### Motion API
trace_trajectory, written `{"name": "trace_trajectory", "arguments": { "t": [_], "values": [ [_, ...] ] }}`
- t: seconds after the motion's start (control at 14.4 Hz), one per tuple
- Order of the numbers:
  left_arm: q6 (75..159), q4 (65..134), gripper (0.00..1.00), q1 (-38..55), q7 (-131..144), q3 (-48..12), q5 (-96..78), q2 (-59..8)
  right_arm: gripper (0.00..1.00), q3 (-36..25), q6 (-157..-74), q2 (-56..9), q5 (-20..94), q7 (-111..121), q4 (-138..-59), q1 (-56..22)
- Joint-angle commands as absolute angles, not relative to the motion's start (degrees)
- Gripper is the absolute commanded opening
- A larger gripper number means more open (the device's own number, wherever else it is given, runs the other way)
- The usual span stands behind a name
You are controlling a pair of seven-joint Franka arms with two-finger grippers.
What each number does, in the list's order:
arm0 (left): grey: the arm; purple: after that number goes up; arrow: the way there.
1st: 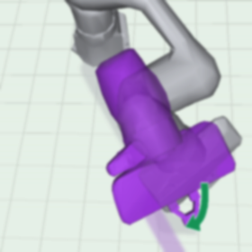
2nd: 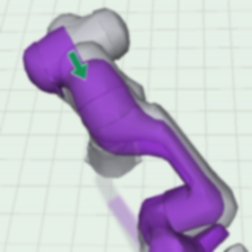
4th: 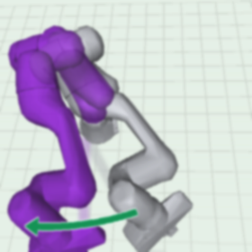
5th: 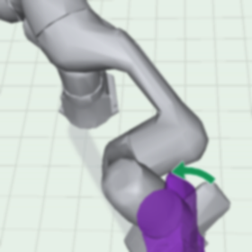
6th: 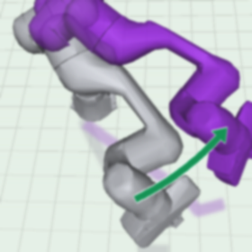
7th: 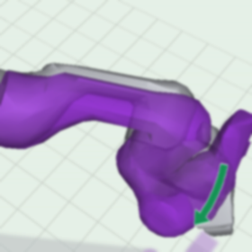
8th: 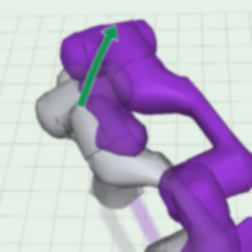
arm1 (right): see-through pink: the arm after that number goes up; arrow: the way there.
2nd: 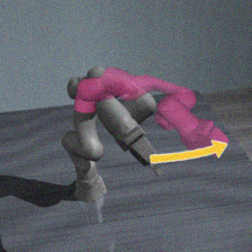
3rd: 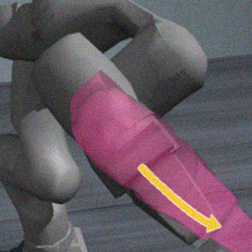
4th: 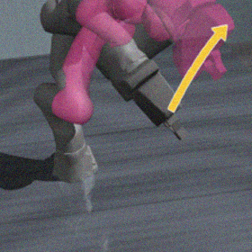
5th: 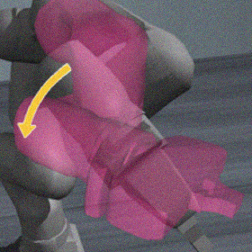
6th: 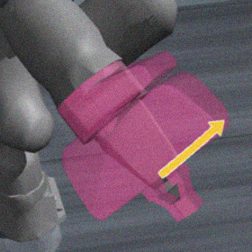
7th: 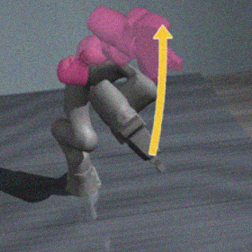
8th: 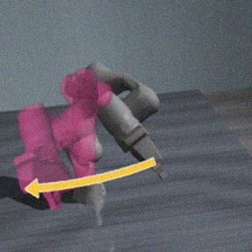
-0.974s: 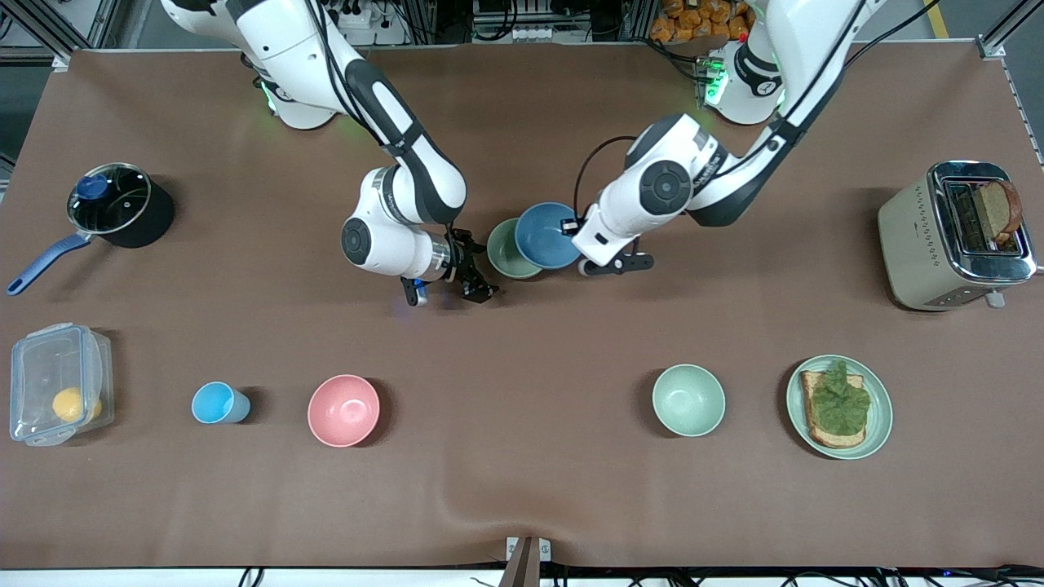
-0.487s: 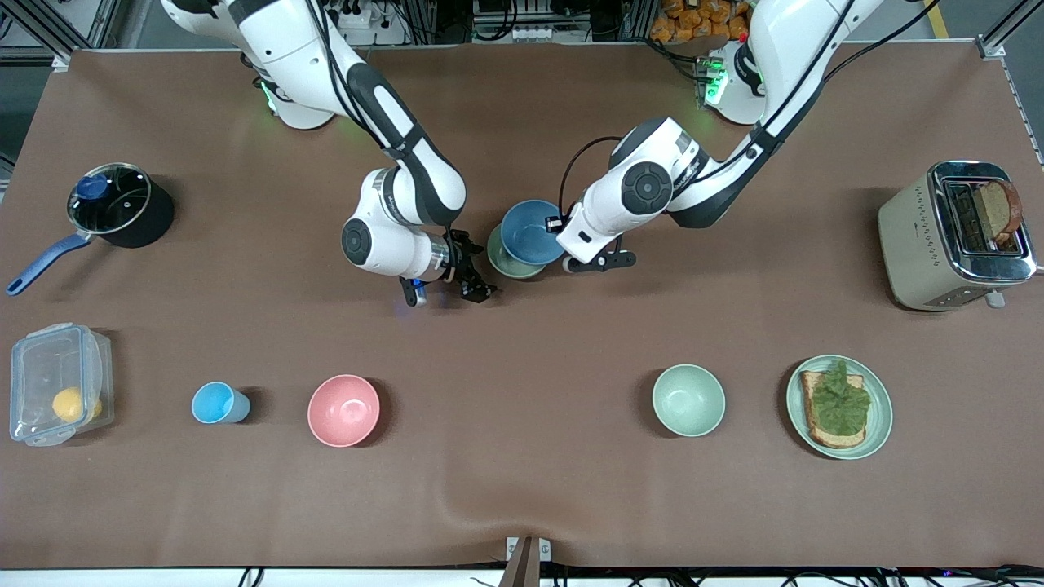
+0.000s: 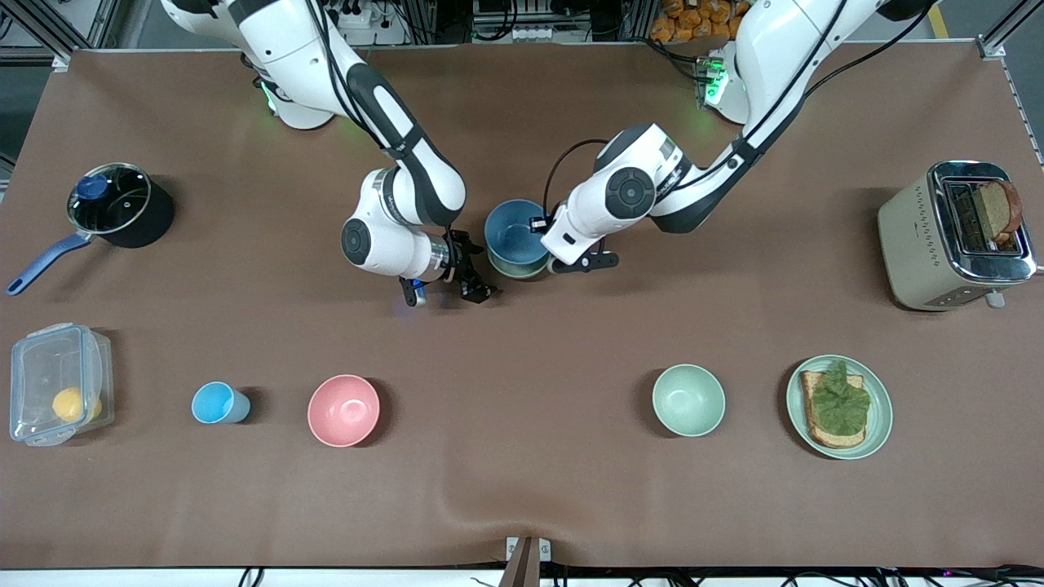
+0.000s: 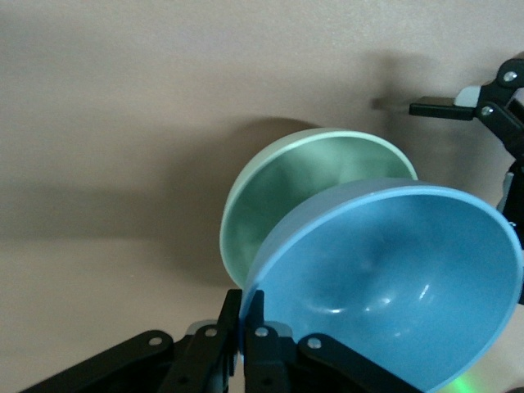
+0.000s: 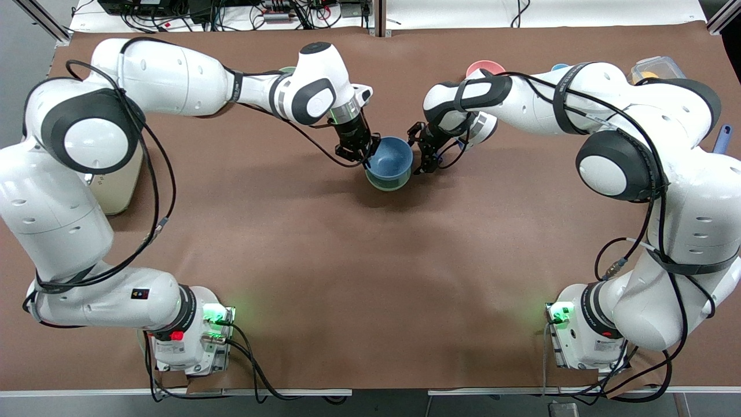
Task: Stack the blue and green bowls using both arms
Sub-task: 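Carry the blue bowl with the left gripper over the green bowl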
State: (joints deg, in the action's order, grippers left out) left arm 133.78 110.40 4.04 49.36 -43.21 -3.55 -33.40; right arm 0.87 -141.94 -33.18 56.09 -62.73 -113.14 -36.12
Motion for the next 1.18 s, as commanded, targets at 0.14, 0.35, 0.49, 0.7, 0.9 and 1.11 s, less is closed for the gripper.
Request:
{"name": "trace_trajectory", "arguments": {
  "t": [0.14, 0.35, 0.49, 0.7, 0.9, 1.11],
  "values": [
    [135.3, 108.9, 0.00, 7.1, 50.2, -40.3, -2.6, -35.3, 1.00, 1.0, -142.6, -32.9, 57.7, -61.6, -113.6, -35.9],
    [136.4, 108.1, 0.00, 7.5, 50.2, -39.6, -2.2, -36.4, 1.00, 1.0, -142.6, -32.9, 57.7, -61.6, -113.6, -35.9],
    [136.4, 107.8, 0.00, 8.4, 50.2, -39.2, -2.2, -36.7, 1.00, 1.0, -142.6, -32.9, 57.7, -61.6, -113.6, -35.9],
    [136.5, 107.8, 0.00, 9.5, 50.2, -37.9, -2.1, -36.8, 1.00, 1.0, -142.6, -32.9, 57.7, -61.6, -113.6, -36.0],
    [136.5, 107.8, 0.00, 9.6, 50.2, -37.5, -2.1, -36.9, 1.00, 1.0, -142.6, -32.9, 57.7, -61.6, -113.6, -36.0],
    [136.5, 107.8, 0.03, 9.6, 50.2, -37.5, -2.1, -37.3, 1.00, 1.0, -142.6, -32.9, 57.7, -61.6, -113.6, -36.0]
  ]
}}
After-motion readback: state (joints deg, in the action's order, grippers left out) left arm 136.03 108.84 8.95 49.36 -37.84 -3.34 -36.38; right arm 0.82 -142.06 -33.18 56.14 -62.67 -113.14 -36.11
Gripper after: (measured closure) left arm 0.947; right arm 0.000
